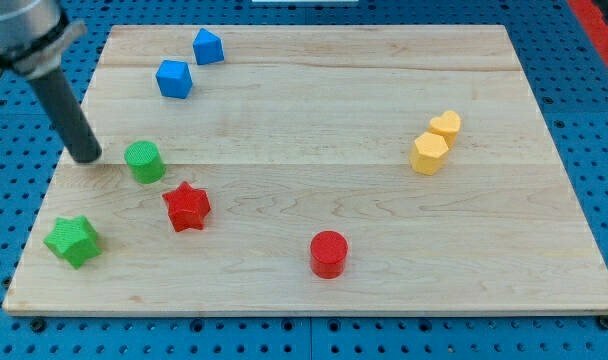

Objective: Place green star above the green circle

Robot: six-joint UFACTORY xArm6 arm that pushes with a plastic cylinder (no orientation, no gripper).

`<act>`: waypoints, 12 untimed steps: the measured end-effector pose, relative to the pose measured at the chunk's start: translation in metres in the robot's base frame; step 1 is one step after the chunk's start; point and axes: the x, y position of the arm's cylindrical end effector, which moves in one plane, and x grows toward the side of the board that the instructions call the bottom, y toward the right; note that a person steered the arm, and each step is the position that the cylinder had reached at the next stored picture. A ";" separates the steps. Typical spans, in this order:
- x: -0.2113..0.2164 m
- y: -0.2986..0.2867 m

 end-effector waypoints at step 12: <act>0.115 -0.004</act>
